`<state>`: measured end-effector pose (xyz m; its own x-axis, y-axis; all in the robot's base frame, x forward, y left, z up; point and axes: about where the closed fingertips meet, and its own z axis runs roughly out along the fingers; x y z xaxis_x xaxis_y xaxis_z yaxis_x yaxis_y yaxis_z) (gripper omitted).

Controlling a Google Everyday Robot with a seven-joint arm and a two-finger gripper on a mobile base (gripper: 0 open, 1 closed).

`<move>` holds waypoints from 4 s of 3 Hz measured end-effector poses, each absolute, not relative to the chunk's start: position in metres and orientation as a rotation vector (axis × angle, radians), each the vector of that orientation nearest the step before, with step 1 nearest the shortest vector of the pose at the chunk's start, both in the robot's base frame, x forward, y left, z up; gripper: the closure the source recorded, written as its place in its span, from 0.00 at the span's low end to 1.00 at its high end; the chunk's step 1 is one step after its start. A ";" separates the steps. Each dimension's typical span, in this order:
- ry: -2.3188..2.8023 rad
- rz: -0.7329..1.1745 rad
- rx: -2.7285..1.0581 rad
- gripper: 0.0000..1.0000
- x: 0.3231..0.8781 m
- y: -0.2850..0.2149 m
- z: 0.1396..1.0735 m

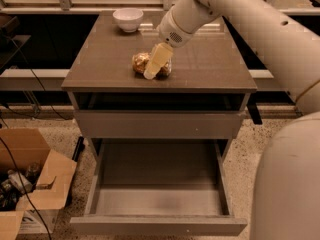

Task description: Place orange can into middle drawer

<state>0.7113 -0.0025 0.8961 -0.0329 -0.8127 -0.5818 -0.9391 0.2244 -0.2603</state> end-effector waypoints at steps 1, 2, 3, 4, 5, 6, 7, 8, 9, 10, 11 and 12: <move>1.905 0.300 -1.632 0.00 0.734 0.015 0.871; 1.970 0.324 -1.628 0.13 0.746 0.016 0.848; 2.020 0.323 -1.604 0.36 0.750 0.008 0.836; 2.064 0.319 -1.578 0.60 0.744 -0.003 0.829; 2.063 0.314 -1.568 0.83 0.739 -0.007 0.832; 1.987 0.289 -1.539 1.00 0.701 -0.018 0.865; 1.928 0.278 -1.522 1.00 0.644 -0.035 0.889; 1.929 0.276 -1.520 1.00 0.581 -0.054 0.892; 2.028 0.400 -1.509 1.00 0.517 -0.054 0.838; 2.123 0.536 -1.423 1.00 0.494 -0.041 0.780; 2.217 0.701 -1.285 1.00 0.497 -0.007 0.694; 2.282 0.823 -1.131 1.00 0.510 0.011 0.641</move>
Offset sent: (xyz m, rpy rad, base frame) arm 0.0525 0.0118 -0.0723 -0.0415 0.1784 -0.0636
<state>0.5095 0.0112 0.6408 -0.5553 -0.5445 -0.6285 -0.8204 0.4824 0.3069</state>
